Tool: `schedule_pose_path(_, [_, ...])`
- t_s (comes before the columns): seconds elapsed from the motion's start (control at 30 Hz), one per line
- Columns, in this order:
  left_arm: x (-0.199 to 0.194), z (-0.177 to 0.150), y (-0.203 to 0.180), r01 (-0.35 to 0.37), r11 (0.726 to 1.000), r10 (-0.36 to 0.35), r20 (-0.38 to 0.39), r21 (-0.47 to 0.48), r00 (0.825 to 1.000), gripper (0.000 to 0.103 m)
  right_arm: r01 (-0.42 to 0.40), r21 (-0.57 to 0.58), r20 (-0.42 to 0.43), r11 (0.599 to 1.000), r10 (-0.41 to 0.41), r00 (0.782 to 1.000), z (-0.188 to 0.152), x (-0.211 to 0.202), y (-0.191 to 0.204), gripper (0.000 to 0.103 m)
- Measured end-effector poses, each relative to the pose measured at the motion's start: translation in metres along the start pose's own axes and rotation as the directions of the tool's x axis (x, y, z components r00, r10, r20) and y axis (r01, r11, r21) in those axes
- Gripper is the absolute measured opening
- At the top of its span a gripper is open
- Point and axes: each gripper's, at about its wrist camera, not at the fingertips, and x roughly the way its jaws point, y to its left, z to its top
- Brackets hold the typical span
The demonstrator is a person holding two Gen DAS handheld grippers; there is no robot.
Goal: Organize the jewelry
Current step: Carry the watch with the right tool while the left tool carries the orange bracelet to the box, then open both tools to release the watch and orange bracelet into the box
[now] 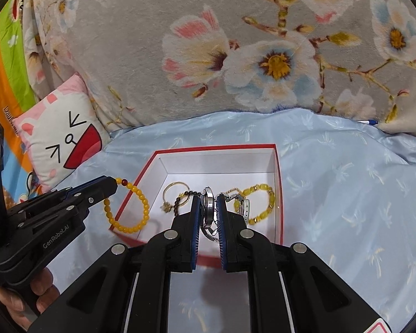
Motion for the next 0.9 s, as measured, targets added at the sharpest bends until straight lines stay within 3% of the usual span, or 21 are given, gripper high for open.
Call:
schedule_pose_path(0.3, [0.046,0.015,0.003,-0.026,1.000,0.026,-0.023,-0.007,0.999,0.007,0.014,0.004,-0.015,1.000,-0.014,1.000,0.014,0.043,-0.005,0.011])
schedule_pose_path(0.9, [0.100,0.006,0.009,-0.067,0.998,0.068,-0.093,0.010,0.993,0.007,0.021,0.026,-0.090,0.999,-0.019,0.996,0.007,0.100,-0.018,0.011])
